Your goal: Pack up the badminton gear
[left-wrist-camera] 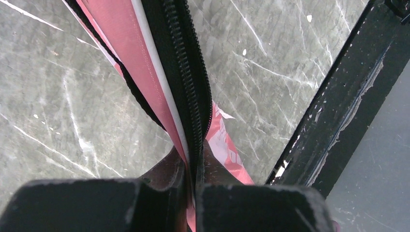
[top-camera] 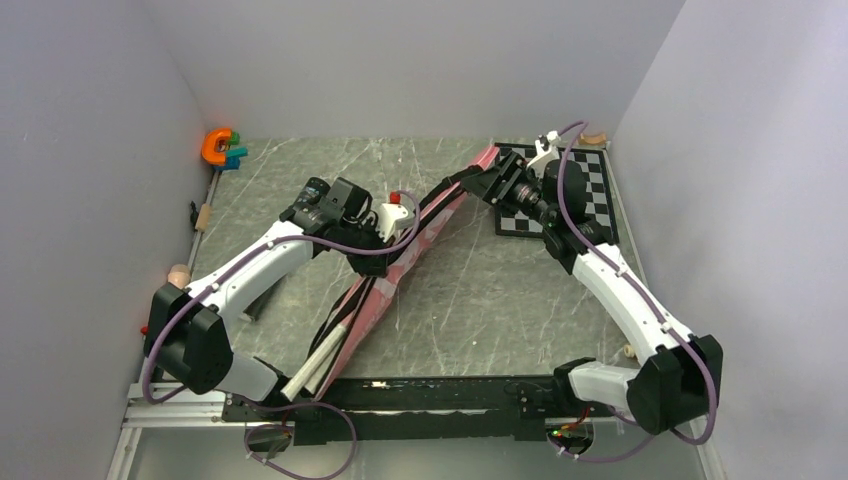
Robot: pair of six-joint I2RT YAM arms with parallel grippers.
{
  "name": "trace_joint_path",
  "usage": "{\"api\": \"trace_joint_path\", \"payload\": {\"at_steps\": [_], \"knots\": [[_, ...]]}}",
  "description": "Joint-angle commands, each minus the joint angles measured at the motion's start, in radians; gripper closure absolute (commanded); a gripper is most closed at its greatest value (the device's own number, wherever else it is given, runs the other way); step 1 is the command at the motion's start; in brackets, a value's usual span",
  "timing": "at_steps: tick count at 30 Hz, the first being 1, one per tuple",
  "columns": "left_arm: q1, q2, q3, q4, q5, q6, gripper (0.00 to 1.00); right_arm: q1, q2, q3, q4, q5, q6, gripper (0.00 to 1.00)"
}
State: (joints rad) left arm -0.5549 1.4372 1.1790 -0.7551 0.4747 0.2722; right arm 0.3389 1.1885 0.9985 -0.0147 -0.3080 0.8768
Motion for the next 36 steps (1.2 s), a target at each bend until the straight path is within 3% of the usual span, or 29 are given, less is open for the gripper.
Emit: {"api": "trace_joint_path", "payload": {"at_steps": [1, 9, 20, 29, 36], "knots": [[0.005, -0.041, 0.065, 0.042, 0.060, 0.010, 1.00, -0.046, 0.038, 0.023, -0.020, -0.125, -0.035, 0.39], [0.010, -0.035, 0.062, 0.039, 0.083, 0.016, 1.00, -0.096, 0.077, -0.015, 0.009, -0.195, -0.093, 0.41], [0.019, -0.041, 0.077, 0.004, 0.159, 0.040, 1.00, -0.169, 0.159, -0.072, 0.243, -0.366, -0.069, 0.35], [0.020, -0.039, 0.086, -0.011, 0.188, 0.046, 1.00, -0.179, 0.210, -0.125, 0.474, -0.445, 0.048, 0.45], [0.021, -0.049, 0.076, -0.011, 0.197, 0.049, 1.00, -0.183, 0.222, -0.133, 0.509, -0.448, 0.074, 0.58]]}}
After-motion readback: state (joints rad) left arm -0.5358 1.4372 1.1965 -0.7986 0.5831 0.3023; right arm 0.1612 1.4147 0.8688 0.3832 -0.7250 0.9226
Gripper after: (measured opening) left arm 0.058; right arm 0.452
